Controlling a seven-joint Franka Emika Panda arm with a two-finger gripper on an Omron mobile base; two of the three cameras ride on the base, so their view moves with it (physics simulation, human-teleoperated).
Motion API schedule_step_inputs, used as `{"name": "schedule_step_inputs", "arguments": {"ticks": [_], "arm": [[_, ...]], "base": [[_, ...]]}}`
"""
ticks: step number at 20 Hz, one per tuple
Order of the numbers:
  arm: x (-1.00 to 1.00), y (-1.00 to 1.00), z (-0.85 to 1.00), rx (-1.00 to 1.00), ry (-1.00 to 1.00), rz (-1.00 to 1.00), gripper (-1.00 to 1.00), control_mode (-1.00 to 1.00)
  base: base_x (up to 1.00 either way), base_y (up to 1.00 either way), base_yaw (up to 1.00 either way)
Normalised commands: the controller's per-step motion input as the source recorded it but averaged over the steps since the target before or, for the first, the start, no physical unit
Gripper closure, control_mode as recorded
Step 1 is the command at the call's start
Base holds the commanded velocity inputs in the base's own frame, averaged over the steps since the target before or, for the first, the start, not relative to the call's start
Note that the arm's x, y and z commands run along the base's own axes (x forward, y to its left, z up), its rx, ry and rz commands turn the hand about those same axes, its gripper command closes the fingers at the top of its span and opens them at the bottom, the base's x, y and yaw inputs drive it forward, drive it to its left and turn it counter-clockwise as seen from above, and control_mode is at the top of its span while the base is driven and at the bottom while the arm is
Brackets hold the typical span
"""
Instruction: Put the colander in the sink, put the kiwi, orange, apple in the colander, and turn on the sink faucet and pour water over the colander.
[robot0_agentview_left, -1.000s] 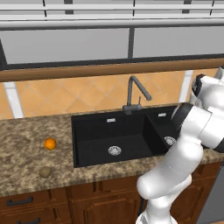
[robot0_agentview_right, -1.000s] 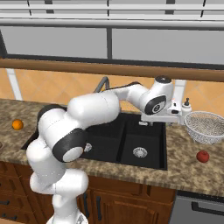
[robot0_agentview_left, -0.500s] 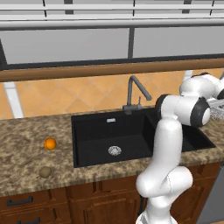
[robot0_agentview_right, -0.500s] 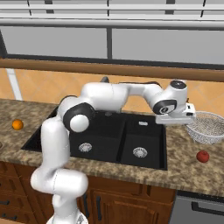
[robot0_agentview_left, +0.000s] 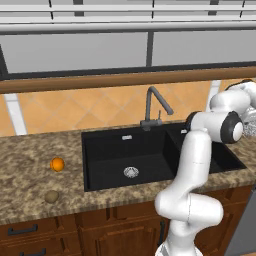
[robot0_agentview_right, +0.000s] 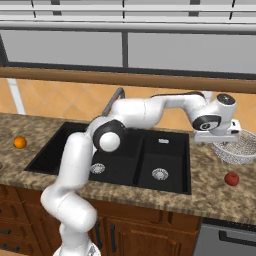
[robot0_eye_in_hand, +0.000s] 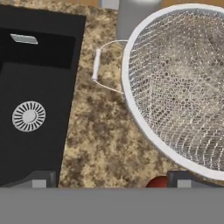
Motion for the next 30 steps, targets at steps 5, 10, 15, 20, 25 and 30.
{"name": "schedule_step_inputs", "arguments": {"ticks": [5, 10, 15, 20, 25, 30], "arm": [[0.23, -0.04, -0.19, -0.25, 0.00, 0.00, -1.00, -1.00], [0.21, 0.03, -0.46, -0.41, -0.09, 0.02, -1.00, -1.00], [0.17, 0.13, -0.46, -0.23, 0.01, 0.09, -1.00, -1.00], [0.11, 0.15, -0.20, -0.02, 0.17, 0.09, -1.00, -1.00], [0.31, -0.02, -0.28, -0.06, 0.03, 0.09, -1.00, -1.00], [0.34, -0.12, -0.12, -0.03, 0.00, 0.09, -1.00, -1.00]], "base": [[0.00, 0.00, 0.00], [0.00, 0.00, 0.00], [0.00, 0.00, 0.00], [0.00, 0.00, 0.00], [0.00, 0.00, 0.00], [0.00, 0.00, 0.00]]}}
